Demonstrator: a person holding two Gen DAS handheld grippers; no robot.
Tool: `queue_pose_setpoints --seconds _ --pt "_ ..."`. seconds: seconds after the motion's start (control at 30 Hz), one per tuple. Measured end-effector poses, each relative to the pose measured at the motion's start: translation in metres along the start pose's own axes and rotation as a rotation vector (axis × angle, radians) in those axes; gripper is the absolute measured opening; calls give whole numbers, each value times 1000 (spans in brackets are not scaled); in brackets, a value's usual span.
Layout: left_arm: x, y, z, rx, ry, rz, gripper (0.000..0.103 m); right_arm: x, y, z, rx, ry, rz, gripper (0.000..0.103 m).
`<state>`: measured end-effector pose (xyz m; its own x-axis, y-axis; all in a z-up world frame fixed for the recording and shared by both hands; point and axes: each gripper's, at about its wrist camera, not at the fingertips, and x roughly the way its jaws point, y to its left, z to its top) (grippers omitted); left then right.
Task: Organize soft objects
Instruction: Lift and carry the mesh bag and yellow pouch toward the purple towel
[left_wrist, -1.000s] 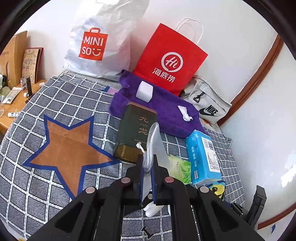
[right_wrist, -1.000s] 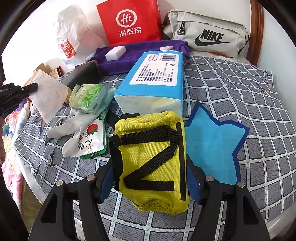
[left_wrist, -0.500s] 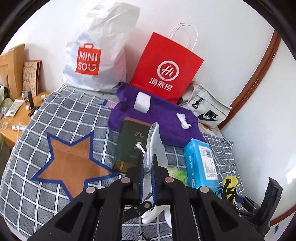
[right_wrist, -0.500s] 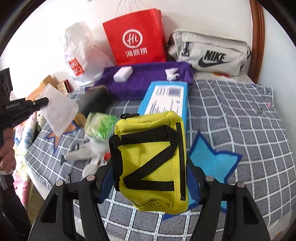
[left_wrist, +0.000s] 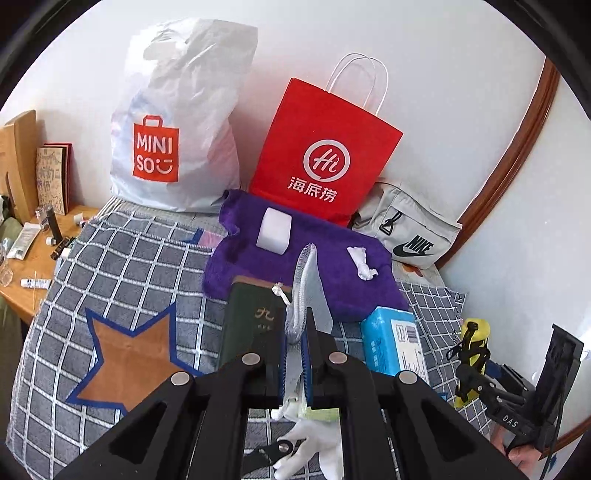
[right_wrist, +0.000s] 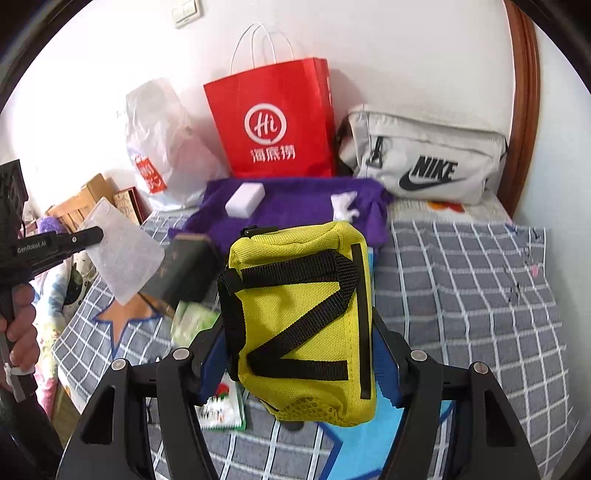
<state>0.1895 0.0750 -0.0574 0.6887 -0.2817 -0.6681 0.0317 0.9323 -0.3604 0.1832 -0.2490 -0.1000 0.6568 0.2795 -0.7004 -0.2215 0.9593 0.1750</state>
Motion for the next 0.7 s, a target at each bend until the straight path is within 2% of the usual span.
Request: queue_pose_setpoints --seconds 0.27,0.7 --pt "29 3 31 11 27 55 7 28 -12 42 19 -21 -20 66" --pt "92 1 78 4 57 19 7 98 -30 96 46 -4 -2 66"
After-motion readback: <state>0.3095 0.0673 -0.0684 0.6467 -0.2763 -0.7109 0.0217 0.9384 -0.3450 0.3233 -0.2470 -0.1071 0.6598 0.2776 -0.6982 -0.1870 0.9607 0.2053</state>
